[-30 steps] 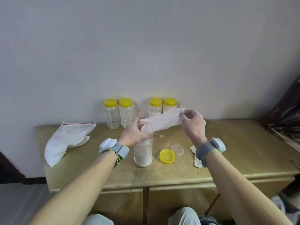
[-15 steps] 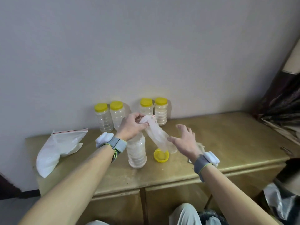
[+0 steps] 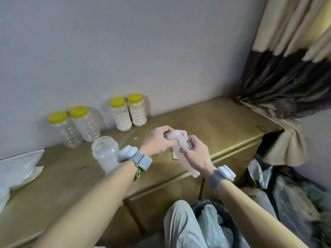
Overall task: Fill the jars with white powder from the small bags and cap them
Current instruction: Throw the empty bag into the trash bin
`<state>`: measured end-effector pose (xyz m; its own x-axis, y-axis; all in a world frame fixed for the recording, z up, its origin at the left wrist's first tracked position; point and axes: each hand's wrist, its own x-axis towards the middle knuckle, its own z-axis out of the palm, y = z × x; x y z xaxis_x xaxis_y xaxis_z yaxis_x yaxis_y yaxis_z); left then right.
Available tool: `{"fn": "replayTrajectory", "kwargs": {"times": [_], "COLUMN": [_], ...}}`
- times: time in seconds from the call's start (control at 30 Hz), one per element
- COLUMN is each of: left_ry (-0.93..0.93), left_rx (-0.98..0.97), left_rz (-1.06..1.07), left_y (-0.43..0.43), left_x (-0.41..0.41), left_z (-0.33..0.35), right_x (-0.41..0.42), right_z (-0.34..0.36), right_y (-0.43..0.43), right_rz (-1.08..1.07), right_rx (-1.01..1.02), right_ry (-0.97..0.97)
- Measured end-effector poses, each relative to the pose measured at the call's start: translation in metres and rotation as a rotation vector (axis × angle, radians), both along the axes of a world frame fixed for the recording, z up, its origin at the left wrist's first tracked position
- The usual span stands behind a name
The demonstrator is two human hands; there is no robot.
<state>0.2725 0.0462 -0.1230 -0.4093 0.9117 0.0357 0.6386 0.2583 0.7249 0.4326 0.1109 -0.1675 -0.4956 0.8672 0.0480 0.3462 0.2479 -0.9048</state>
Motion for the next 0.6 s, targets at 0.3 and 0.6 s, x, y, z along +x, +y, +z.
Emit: {"fn": "replayTrajectory", "kwargs": {"times": [0.3,0.6], "left_ry": [0.032,0.370], "left_rx": [-0.235,-0.295], "left_rz": [-0.145,-0.085], "left_y": [0.023,0.023], "left_x": [0.055,0.058], "left_z": [-0.074,-0.118], "right_x": [0.087,0.117], "right_z": [-0.084,-0.201], "right_y": [0.007,-0.005], "right_rz": [-0.292,-0.289], "right_rx": [-0.182,-0.436], "right_ry": [-0.027,-0.469]}}
